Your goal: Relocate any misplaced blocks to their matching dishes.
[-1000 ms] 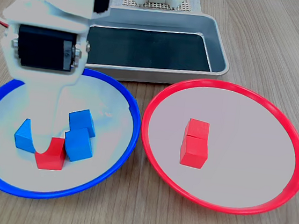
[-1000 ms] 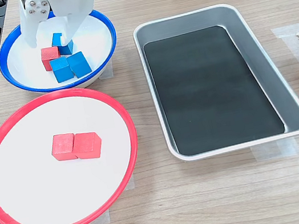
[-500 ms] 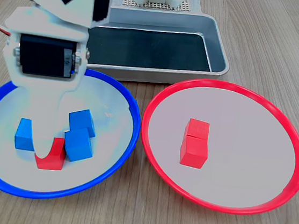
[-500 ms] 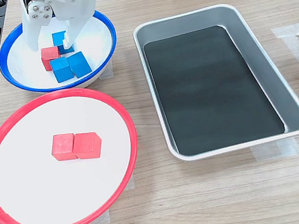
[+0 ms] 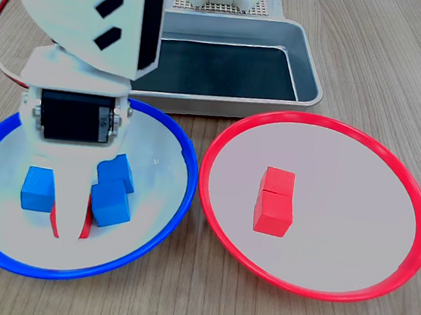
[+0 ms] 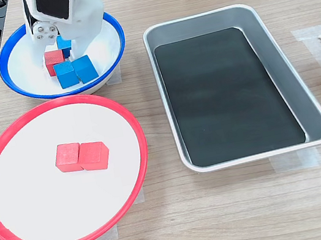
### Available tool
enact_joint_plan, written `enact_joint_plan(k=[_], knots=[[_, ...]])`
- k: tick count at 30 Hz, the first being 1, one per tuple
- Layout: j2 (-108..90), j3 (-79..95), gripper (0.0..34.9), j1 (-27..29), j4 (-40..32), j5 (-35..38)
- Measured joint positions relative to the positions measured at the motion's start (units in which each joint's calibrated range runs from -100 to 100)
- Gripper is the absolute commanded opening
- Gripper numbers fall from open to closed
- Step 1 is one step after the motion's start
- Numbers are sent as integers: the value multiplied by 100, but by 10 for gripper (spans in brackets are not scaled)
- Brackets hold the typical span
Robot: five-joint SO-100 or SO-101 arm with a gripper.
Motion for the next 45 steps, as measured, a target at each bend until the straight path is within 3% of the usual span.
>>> enact_joint_plan(k=[8, 20, 45], knots=[[9, 0, 108, -62, 0, 0], [9, 0, 132, -80, -16, 0], [9, 0, 130, 150, -253, -5]])
